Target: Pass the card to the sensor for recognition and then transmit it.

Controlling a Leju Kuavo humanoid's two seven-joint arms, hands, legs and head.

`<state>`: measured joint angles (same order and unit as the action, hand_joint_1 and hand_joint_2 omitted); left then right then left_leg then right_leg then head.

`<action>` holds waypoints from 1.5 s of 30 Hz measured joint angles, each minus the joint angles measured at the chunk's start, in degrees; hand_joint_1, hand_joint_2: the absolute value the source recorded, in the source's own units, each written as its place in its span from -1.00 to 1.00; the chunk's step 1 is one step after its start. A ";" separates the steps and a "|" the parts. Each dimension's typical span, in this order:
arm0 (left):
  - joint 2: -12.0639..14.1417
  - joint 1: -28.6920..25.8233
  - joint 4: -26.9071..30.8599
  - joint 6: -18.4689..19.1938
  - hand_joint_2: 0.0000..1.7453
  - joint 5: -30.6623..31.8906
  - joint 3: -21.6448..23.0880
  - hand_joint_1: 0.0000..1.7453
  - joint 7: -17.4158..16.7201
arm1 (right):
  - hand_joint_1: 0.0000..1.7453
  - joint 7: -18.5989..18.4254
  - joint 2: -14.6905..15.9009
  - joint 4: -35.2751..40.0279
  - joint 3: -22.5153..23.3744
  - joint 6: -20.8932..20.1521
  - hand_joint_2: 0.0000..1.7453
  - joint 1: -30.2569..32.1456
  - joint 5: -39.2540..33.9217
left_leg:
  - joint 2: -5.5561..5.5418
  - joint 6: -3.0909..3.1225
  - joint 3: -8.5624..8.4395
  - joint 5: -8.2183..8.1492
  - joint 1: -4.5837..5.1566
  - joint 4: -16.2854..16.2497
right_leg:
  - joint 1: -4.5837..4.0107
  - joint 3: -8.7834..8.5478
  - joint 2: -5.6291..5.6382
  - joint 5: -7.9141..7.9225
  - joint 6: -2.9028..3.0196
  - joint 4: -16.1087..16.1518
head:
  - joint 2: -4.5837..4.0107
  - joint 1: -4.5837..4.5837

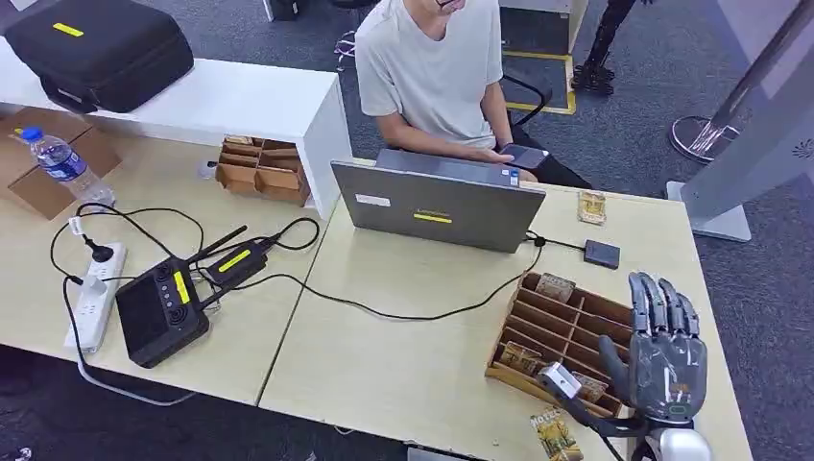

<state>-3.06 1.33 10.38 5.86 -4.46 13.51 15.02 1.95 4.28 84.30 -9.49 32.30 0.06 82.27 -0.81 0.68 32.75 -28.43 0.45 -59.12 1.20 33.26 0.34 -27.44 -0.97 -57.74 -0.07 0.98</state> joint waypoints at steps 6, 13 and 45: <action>0.00 0.00 0.00 0.00 1.00 0.02 0.00 -1.00 0.00 | -1.00 -0.02 0.00 -0.28 0.00 0.00 1.00 -0.03 0.00 | 0.00 0.00 0.00 0.00 0.00 0.00 | 0.00 0.00 0.00 0.00 0.00 0.00 | 0.00 0.00; 0.00 0.04 0.00 0.00 1.00 0.02 0.00 -1.00 0.00 | -1.00 -0.13 0.00 -1.03 0.00 -0.76 1.00 -0.59 0.52 | 0.00 0.00 0.00 0.00 0.00 0.00 | 0.00 0.00 0.00 0.00 0.00 0.00 | 0.00 0.00; -0.24 0.08 0.00 0.13 1.00 0.55 0.02 -1.00 0.00 | -1.00 -1.95 -0.37 -8.02 -1.09 -3.43 1.00 -5.67 2.12 | -0.01 0.00 0.00 0.00 0.00 0.00 | 0.00 0.00 0.00 0.00 0.00 -0.01 | 0.00 0.00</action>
<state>-3.30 1.41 10.38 5.99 -3.91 13.53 15.02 0.00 3.91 76.28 -10.58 28.87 -5.60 84.39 -0.82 0.68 32.75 -28.42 0.45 -59.12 1.20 33.26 0.34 -27.44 -0.97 -57.75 -0.07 0.98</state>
